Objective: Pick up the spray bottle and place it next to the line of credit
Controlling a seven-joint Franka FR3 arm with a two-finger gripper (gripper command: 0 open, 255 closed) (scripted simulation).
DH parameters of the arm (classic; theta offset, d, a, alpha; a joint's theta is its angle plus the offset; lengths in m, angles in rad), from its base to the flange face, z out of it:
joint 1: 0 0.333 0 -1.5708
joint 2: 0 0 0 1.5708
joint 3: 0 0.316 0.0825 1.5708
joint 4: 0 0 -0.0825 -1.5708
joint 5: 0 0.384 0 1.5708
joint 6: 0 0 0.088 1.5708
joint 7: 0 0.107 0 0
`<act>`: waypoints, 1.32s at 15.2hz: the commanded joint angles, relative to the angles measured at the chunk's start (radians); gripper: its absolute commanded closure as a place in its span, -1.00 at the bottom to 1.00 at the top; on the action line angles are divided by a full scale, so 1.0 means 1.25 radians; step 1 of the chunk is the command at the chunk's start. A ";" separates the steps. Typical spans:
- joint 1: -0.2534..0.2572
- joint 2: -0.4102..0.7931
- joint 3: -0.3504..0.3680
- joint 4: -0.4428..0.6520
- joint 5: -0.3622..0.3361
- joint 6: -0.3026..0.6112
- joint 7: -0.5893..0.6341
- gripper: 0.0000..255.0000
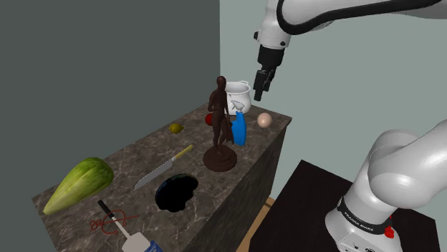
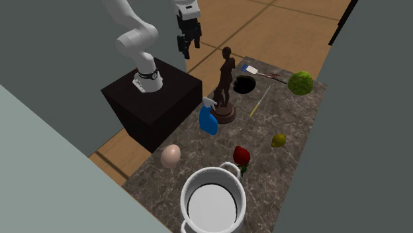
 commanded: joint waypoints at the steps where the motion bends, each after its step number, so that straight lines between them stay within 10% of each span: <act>1: -0.006 0.057 -0.010 0.024 -0.006 0.023 -0.008 -1.00; 14: -0.049 0.448 -0.074 0.254 -0.014 0.124 -0.075 -1.00; 20: -0.051 0.476 -0.075 0.227 -0.012 0.176 -0.079 -1.00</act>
